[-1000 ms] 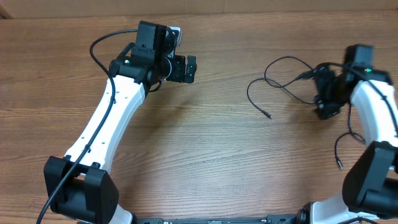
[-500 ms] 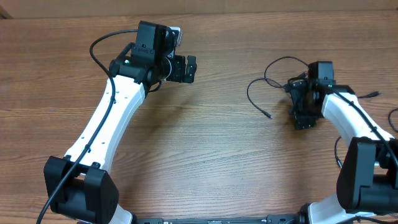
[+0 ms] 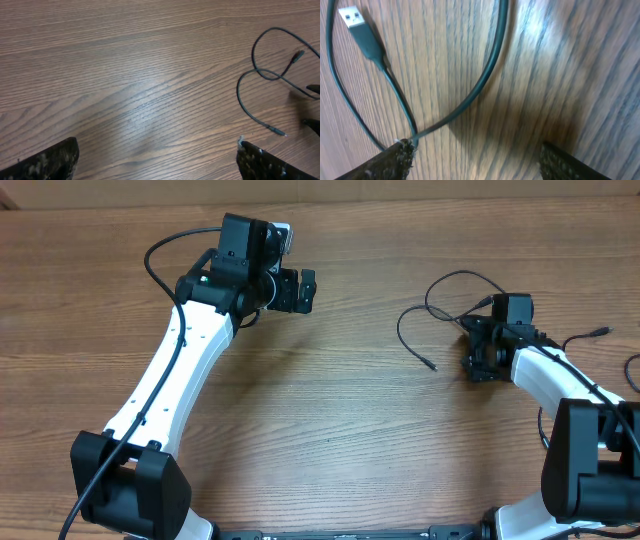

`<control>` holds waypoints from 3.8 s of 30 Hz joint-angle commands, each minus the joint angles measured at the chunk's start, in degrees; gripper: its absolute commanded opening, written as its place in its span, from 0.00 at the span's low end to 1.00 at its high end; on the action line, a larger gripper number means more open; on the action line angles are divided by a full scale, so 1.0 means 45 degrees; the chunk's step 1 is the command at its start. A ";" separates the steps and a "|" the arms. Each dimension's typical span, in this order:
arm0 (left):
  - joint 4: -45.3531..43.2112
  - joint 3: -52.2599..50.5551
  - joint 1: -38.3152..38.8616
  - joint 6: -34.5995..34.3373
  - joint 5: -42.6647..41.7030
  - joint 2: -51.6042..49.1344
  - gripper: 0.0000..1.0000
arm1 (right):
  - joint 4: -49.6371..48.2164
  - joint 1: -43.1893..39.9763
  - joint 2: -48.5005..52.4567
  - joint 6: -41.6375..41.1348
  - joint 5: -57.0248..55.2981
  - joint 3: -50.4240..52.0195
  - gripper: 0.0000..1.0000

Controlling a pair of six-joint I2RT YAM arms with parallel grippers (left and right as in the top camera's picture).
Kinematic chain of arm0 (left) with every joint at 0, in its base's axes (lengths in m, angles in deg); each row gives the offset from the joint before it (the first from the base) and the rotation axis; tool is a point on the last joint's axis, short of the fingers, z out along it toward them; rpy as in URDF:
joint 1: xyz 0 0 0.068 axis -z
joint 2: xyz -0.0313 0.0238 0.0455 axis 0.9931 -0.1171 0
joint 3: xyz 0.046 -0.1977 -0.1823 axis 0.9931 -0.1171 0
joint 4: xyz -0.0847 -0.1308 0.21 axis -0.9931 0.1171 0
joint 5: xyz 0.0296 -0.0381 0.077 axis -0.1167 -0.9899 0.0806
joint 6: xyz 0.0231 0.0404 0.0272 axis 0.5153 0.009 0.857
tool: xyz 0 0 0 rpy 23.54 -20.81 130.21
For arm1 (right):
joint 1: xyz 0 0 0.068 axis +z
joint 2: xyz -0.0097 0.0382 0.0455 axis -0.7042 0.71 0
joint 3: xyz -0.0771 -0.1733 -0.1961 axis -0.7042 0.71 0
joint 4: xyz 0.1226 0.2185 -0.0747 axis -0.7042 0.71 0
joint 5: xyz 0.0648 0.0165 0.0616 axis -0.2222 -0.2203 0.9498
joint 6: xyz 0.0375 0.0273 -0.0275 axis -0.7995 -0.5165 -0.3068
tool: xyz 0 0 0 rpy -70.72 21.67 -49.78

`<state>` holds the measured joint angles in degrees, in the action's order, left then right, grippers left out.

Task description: Untangle cables

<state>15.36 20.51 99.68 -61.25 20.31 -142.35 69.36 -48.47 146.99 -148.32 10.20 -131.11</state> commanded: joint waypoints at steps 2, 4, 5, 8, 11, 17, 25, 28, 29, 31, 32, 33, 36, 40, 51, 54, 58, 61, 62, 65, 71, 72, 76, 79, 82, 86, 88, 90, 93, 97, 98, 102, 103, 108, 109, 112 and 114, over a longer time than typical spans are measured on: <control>0.0000 0.0282 0.0024 -0.0078 0.0112 0.0102 1.00 | -0.0321 -0.0015 0.0034 -0.0500 -0.1088 0.0165 0.78; 0.0000 0.0282 0.0024 -0.0078 0.0112 0.0102 1.00 | -0.0481 -0.0015 0.0053 -0.0500 -0.1229 0.0165 0.78; 0.0000 0.0282 0.0024 -0.0078 0.0112 0.0102 0.99 | -0.0578 -0.0015 0.0117 -0.0495 -0.1331 0.0165 0.79; 0.0000 0.0282 0.0024 -0.0078 0.0112 0.0102 1.00 | -0.0889 -0.0015 0.0481 -0.0495 -0.1370 0.0165 0.83; 0.0000 0.0282 0.0024 -0.0078 0.0112 0.0102 1.00 | -0.1399 -0.0010 0.1229 -0.0495 -0.1234 0.0165 0.92; 0.0000 0.0282 0.0024 -0.0078 0.0112 0.0102 1.00 | -0.2045 -0.0010 0.1865 -0.0491 -0.0874 0.0160 0.94; 0.0000 0.0282 0.0024 -0.0083 0.0112 0.0102 1.00 | -0.3453 -0.0010 0.2516 -0.0495 -0.0792 0.0165 0.94; 0.0000 0.0282 0.0024 -0.0078 0.0112 0.0102 1.00 | -0.3808 -0.0010 0.2939 -0.0476 -0.0520 0.0160 0.94; 0.0000 0.0282 0.0024 -0.0078 0.0112 0.0102 1.00 | -0.3789 -0.0010 0.3070 -0.0437 -0.0486 0.0160 0.94; 0.0000 0.0282 0.0024 -0.0078 0.0112 0.0102 1.00 | -0.3755 -0.0010 0.3211 -0.0262 -0.0447 0.0160 0.94; 0.0000 0.0282 0.0024 -0.0078 0.0112 0.0102 1.00 | -0.3808 -0.0010 0.3317 0.0010 -0.0447 0.0160 0.89; 0.0000 0.0282 0.0024 -0.0078 0.0112 0.0102 1.00 | -0.3808 -0.0010 0.3371 0.0112 -0.0471 0.0160 0.85; 0.0000 0.0282 0.0024 -0.0078 0.0112 0.0102 1.00 | -0.3750 -0.0010 0.3643 0.0321 -0.0631 0.0160 0.80; 0.0000 0.0282 0.0024 -0.0078 0.0112 0.0102 1.00 | -0.3759 -0.0010 0.3876 0.0937 -0.0884 0.0160 0.69; 0.0000 0.0282 0.0024 -0.0078 0.0112 0.0102 1.00 | -0.3755 -0.0296 0.3536 0.4056 0.0622 0.0146 0.04; 0.0000 0.0282 0.0024 -0.0078 0.0112 0.0102 1.00 | -0.3755 -0.0559 0.2662 0.4274 0.0865 0.0049 0.04; 0.0000 0.0282 0.0024 -0.0078 0.0112 0.0102 1.00 | -0.3755 -0.1141 0.0937 0.4333 0.0899 -0.0563 0.04; 0.0000 0.0282 0.0024 -0.0078 0.0112 0.0102 1.00 | -0.3789 -0.2059 -0.0690 0.4333 0.0894 -0.1467 0.04; 0.0000 0.0282 0.0024 -0.0078 0.0112 0.0102 1.00 | -0.3861 -0.2550 -0.1297 0.4333 0.0889 -0.1889 0.04; 0.0000 0.0282 0.0024 -0.0078 0.0112 0.0102 1.00 | -0.4148 -0.3400 -0.2030 0.4333 0.0840 -0.2569 0.04; 0.0000 0.0282 0.0024 -0.0078 0.0112 0.0102 1.00 | -0.5508 -0.5294 -0.2730 0.4172 0.0704 -0.3978 0.04; 0.0000 0.0282 0.0024 -0.0078 0.0112 0.0102 1.00 | -0.5717 -0.5561 -0.2735 0.4177 0.0709 -0.4240 0.04; 0.0000 0.0282 0.0024 -0.0078 0.0112 0.0102 1.00 | -0.6101 -0.6790 -0.2730 0.4182 0.0447 -0.5566 0.04; 0.0000 0.0282 0.0024 -0.0078 0.0112 0.0102 1.00 | -0.6271 -0.7174 -0.2730 0.4182 -0.0534 -0.5935 0.04; 0.0000 0.0282 0.0024 -0.0078 0.0112 0.0102 1.00 | -0.6465 -0.7393 -0.2720 0.4192 -0.1253 -0.5950 0.04; 0.0000 0.0282 0.0024 -0.0078 0.0112 0.0102 1.00 | -0.5537 -0.7461 -0.2390 0.5095 -0.1875 -0.5950 0.04; 0.0000 0.0282 0.0024 -0.0078 0.0112 0.0102 1.00 | -0.4930 -0.7461 -0.2089 0.5338 -0.1889 -0.5950 0.04; 0.0000 0.0282 0.0024 -0.0078 0.0112 0.0102 1.00 | -0.4056 -0.7461 -0.1651 0.5328 -0.1885 -0.5945 0.04; 0.0000 0.0282 0.0024 -0.0078 0.0112 0.0102 1.00 | -0.3555 -0.7461 -0.1035 0.5333 -0.1530 -0.5935 0.04; 0.0000 0.0282 0.0024 -0.0078 0.0117 0.0102 1.00 | -0.3444 -0.7456 -0.0087 0.5877 0.0015 -0.5935 0.04; 0.0000 0.0282 0.0024 -0.0078 0.0112 0.0102 1.00 | -0.3439 -0.7456 0.0180 0.6178 0.0510 -0.5935 0.04; 0.0005 0.0282 0.0024 -0.0078 0.0112 0.0102 1.00 | -0.2924 -0.7456 0.1015 0.7106 0.1972 -0.5935 0.06; 0.0000 0.0282 0.0024 -0.0078 0.0112 0.0102 1.00 | -0.2647 -0.7456 0.1117 0.7150 0.2055 -0.5935 0.06; 0.0005 0.0282 0.0024 -0.0078 0.0112 0.0102 1.00 | -0.1535 -0.7456 0.1311 0.8354 0.2278 -0.5935 0.09; 0.0000 0.0282 0.0024 -0.0078 0.0112 0.0102 1.00 | -0.1209 -0.7456 0.1311 0.8631 0.2268 -0.5935 0.09; 0.0000 0.0282 0.0024 -0.0078 0.0112 0.0102 1.00 | -0.0476 -0.7456 0.1311 0.9146 0.2273 -0.5935 1.00; 0.0000 0.0282 0.0024 -0.0078 0.0112 0.0102 1.00 | 0.0219 -0.7456 0.1311 0.9326 0.2273 -0.5935 1.00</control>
<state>15.36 20.51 99.68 -61.25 20.31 -142.35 67.85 -81.89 152.93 -110.34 19.90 -156.86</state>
